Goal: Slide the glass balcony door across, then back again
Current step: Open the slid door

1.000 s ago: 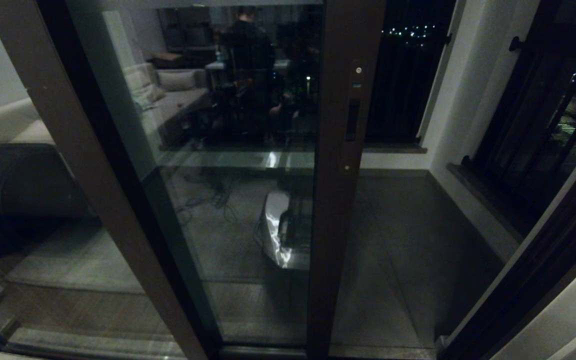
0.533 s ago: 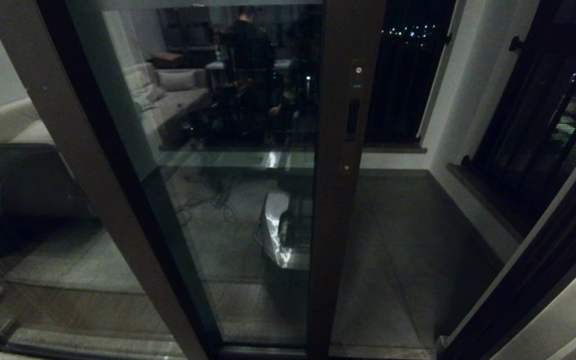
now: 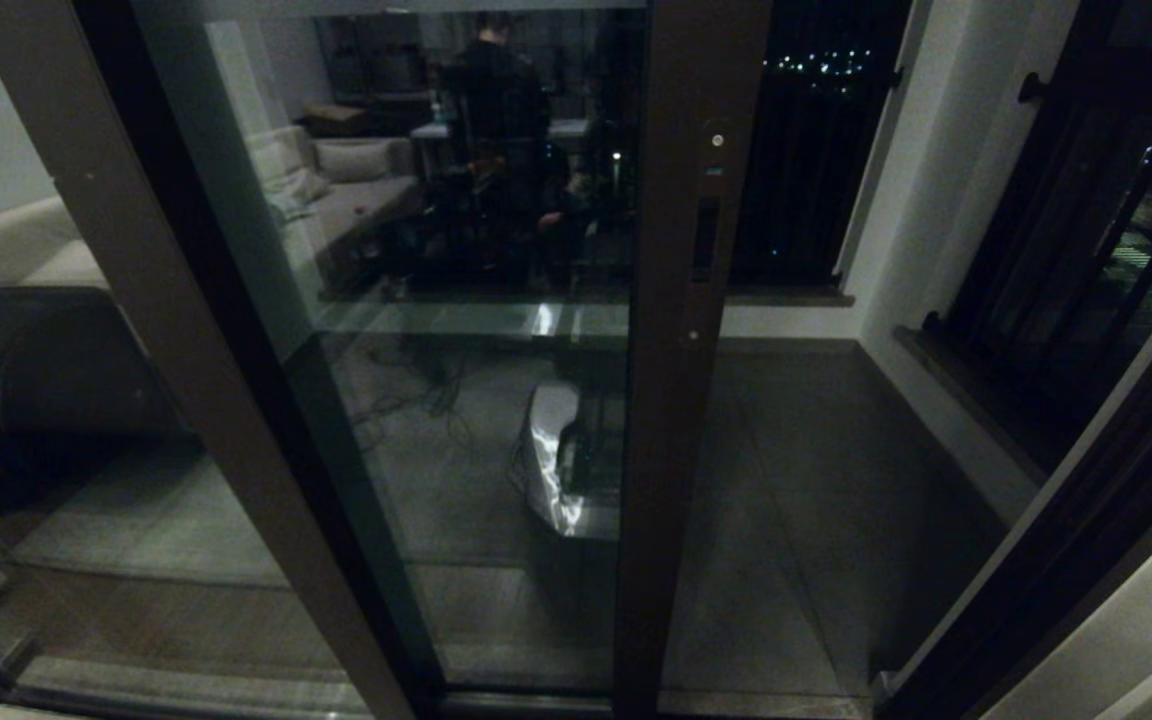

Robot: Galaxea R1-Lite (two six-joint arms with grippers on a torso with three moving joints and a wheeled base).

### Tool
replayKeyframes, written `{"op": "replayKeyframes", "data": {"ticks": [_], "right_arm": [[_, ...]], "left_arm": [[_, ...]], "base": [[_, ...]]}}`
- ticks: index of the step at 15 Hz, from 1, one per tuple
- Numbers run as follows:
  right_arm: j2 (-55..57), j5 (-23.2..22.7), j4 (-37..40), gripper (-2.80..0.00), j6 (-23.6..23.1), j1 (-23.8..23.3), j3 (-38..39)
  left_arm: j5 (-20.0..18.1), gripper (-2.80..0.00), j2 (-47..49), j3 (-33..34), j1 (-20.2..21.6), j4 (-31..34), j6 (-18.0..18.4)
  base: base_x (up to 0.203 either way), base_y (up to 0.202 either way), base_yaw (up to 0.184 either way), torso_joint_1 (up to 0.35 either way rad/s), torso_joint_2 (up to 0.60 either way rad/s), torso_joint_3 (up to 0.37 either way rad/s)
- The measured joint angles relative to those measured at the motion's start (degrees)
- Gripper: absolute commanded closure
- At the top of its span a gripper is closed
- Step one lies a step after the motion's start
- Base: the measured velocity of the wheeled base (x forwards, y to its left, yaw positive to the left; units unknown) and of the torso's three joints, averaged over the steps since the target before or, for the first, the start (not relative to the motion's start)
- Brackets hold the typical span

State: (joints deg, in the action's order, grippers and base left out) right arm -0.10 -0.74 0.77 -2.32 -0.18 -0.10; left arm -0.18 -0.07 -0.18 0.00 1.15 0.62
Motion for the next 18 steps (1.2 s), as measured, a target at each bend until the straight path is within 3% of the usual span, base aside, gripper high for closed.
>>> {"op": "replayKeyframes", "data": {"ticks": [14,18], "right_arm": [[0.0,0.0,0.0,0.00,0.0,0.0,0.0],[0.0,0.0,0.0,0.00,0.0,0.0,0.0]], "left_arm": [[-0.1,0.00,0.0,0.1,0.0,0.0,0.9],[-3.2,0.00,0.0,-0.4,0.0,0.4,7.1]], "base": [[0.000,0.000,0.000,0.000,0.00,0.000],[0.000,0.000,0.000,0.000,0.00,0.000]]}}
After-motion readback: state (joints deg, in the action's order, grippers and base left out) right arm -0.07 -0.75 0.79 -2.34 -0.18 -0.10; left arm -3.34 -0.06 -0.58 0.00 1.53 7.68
